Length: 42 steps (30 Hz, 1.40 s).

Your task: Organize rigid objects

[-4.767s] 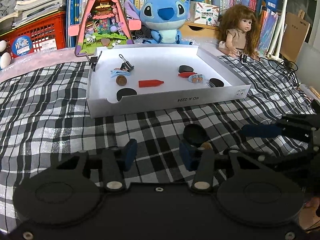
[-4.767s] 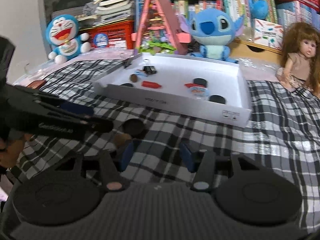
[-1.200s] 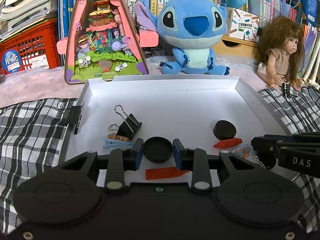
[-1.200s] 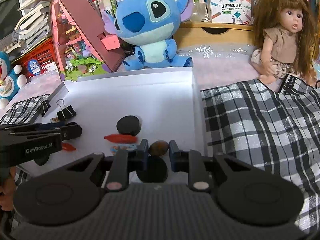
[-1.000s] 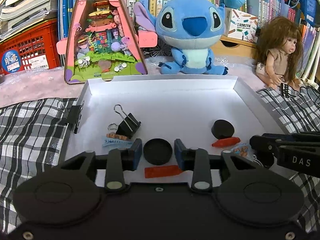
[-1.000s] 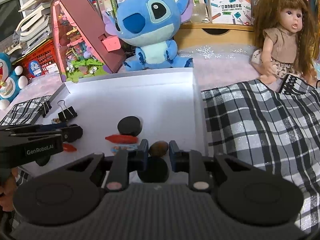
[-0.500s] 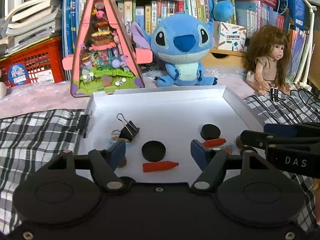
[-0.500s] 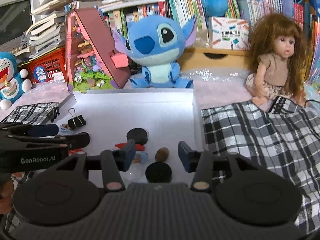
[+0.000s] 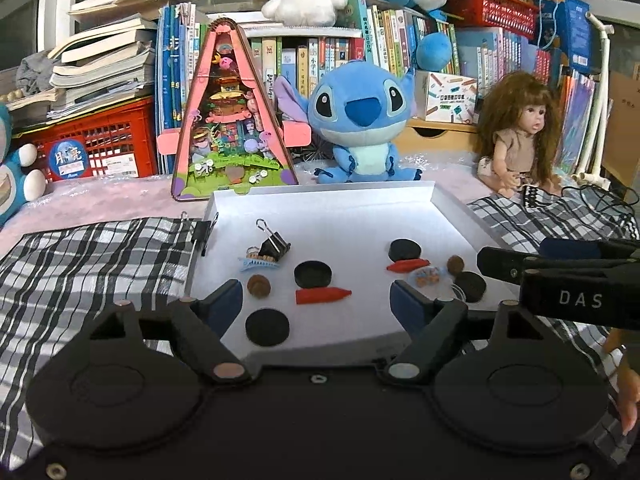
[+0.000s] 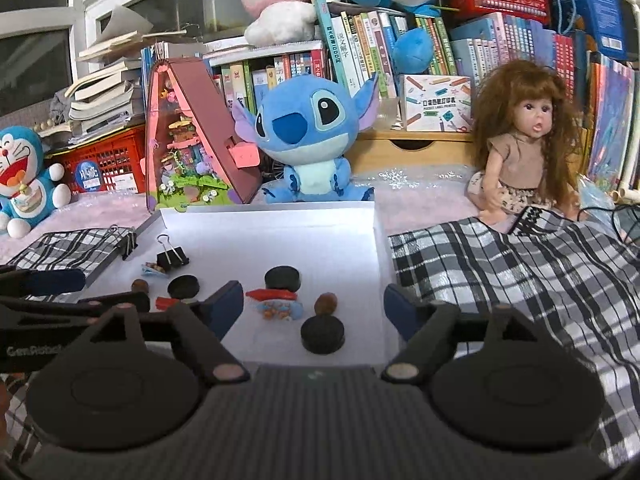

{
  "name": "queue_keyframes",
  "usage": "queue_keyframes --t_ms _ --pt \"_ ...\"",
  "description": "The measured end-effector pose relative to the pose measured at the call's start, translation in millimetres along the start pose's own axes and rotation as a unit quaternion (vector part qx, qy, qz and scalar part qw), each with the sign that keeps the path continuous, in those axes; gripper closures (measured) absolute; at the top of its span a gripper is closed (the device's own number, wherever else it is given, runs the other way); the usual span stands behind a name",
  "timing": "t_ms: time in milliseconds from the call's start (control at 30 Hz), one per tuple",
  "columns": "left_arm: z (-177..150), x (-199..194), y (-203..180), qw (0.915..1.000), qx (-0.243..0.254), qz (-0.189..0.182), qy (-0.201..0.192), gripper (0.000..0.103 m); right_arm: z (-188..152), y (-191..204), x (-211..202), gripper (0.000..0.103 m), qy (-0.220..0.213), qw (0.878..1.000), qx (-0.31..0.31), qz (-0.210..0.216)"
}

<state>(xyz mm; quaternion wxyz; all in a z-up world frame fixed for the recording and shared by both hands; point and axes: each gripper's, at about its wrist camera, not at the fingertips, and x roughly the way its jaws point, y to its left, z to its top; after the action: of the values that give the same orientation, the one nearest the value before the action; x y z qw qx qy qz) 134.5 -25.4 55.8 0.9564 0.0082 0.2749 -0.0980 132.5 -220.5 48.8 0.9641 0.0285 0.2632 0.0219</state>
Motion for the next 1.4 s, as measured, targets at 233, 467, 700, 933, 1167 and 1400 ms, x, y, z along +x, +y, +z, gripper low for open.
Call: queue_keyframes --t_ms 233,467,700,933,1167,1400 --pt "-20.6 -19.6 6.3 1.0 0.001 0.004 0.005 0.022 -18.1 4.6 -15.5 0.015 0.005 1.0 0.0 -0.002" --pt "-38.4 -13.3 14.6 0.9994 -0.001 0.019 0.028 0.021 -38.0 11.8 -16.5 0.014 0.023 1.0 -0.012 -0.005" --pt "-52.0 2.5 18.2 0.9981 -0.002 0.03 0.054 0.021 -52.2 16.0 -6.2 0.014 0.042 0.999 -0.02 -0.012" --pt "-57.5 15.0 19.9 0.9974 -0.008 0.04 0.06 0.015 -60.5 20.3 4.6 0.012 0.057 0.998 -0.029 -0.014" --pt "-61.7 18.9 23.4 0.9975 -0.017 0.046 0.051 0.006 -65.9 20.0 8.3 0.006 0.065 0.997 -0.029 -0.014" --pt "-61.8 21.0 25.2 0.9973 -0.021 0.046 0.054 0.0 -66.0 22.3 11.1 0.0 0.073 0.997 -0.036 -0.011"
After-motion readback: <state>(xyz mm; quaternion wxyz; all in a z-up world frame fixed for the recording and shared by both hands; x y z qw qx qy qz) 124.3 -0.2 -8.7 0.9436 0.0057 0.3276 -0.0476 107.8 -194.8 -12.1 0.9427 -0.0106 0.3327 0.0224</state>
